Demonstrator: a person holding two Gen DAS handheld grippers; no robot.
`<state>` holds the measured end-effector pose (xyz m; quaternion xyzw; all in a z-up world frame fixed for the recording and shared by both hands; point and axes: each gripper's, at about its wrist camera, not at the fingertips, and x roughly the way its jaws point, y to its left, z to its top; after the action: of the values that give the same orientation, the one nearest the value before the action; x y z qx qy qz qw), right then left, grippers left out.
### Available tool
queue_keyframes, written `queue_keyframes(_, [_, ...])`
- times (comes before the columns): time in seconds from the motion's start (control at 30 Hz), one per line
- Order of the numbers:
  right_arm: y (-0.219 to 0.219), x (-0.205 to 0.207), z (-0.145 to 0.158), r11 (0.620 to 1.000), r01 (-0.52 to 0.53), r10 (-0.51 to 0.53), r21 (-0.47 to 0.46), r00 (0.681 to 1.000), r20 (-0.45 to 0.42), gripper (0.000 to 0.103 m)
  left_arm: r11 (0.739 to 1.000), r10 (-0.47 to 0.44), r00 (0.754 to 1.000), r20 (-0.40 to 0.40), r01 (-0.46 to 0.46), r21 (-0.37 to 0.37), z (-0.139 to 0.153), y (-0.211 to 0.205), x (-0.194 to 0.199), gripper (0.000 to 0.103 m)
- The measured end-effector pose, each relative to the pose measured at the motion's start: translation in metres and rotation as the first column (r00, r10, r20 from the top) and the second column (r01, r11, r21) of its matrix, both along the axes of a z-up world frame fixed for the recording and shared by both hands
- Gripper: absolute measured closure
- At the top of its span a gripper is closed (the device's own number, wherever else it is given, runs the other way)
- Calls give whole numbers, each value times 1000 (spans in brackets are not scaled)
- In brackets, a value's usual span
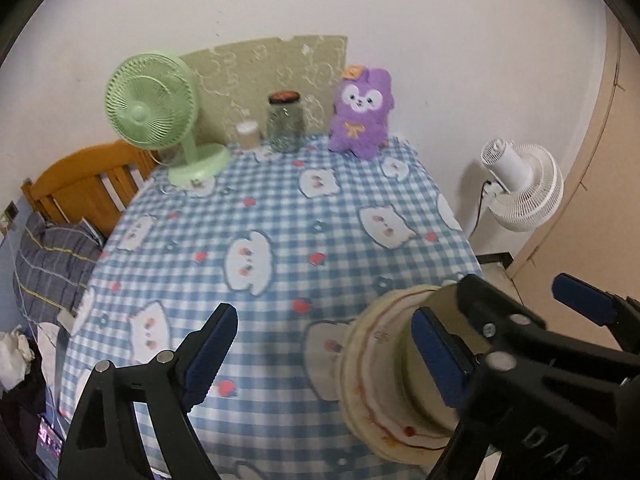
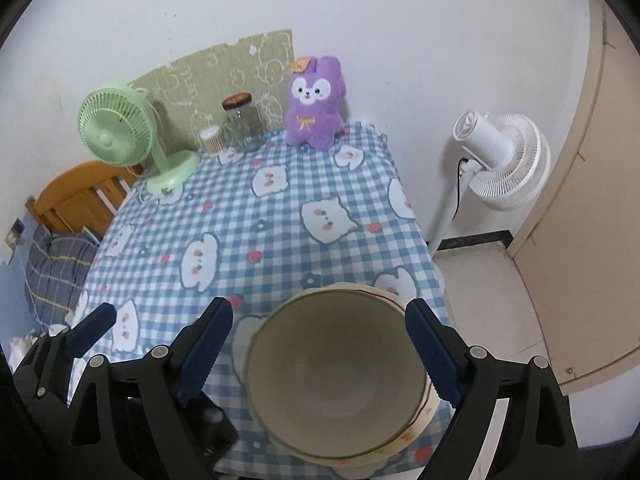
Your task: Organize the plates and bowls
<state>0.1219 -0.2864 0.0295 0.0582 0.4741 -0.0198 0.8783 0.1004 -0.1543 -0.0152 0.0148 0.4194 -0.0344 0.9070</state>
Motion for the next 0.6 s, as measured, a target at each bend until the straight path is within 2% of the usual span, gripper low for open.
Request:
queue_keyframes(0.33, [50,-25,22,999,32,-30,-26,997,75,13,1000,-7,996,92,6,9,15,67,-24,13])
queue_keyframes(0.6, [88,-55,21,994,89,-82,-68,992,96,13,999,-42,989,139,38,32,16,115,-47,13])
